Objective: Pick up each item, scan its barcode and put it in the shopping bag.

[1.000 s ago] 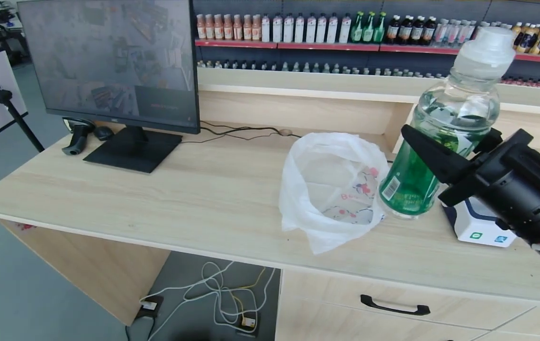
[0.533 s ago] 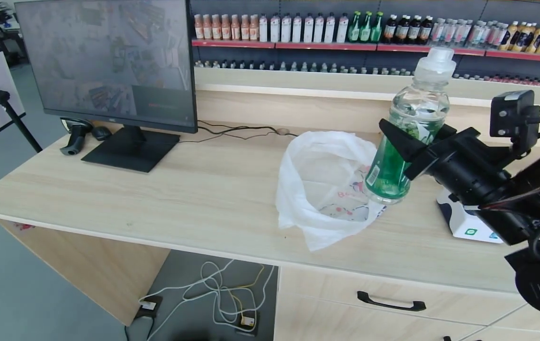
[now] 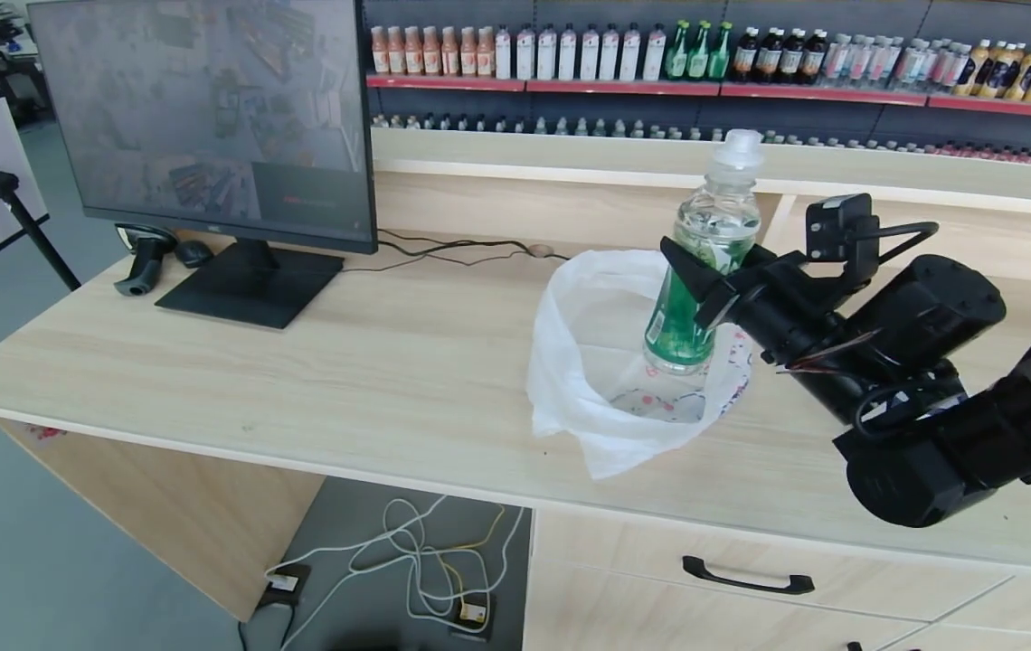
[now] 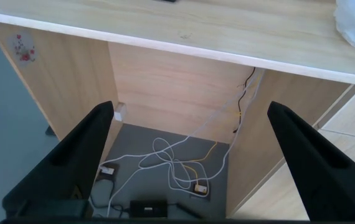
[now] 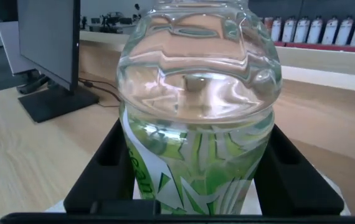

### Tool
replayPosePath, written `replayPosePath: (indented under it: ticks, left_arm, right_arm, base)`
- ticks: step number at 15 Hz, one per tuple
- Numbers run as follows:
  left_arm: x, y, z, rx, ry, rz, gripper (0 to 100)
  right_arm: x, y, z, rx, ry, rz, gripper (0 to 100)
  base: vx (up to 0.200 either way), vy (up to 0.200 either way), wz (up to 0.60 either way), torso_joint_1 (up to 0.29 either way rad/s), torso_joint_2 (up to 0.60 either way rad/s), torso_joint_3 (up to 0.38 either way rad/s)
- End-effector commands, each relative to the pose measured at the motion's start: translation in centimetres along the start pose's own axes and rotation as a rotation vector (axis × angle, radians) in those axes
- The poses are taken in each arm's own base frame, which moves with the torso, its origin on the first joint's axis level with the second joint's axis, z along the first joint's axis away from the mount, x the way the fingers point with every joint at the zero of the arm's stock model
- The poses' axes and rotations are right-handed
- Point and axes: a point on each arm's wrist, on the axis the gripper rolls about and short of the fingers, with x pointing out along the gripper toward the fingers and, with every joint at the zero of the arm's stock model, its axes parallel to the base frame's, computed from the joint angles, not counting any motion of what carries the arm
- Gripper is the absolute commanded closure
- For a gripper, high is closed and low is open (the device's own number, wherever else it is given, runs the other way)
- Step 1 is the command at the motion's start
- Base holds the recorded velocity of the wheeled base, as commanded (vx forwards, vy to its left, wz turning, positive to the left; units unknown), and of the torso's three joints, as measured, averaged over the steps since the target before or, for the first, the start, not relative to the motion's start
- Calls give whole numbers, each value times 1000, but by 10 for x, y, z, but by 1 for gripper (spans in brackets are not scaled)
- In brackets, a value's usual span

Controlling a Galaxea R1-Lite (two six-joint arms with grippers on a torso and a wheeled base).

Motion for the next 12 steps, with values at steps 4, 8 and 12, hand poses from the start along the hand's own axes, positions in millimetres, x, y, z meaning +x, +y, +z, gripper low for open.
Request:
replayPosePath:
  ticks: [4,8,12]
  left_arm:
    - [0,0,0,-1,0,0,0]
    - [0,0,0,0,0,0,0]
    - [0,0,0,5,0,-2,0]
  right_arm:
    - [19,-5,-35,7,12,-4,100]
    - [35,-9,-51,-7,-13,-5,100]
    - [52,-16,-68,-19,-53,-12,100]
  base:
    - [0,0,0,0,0,0]
    - [0,0,0,0,0,0]
    - [0,0,0,0,0,0]
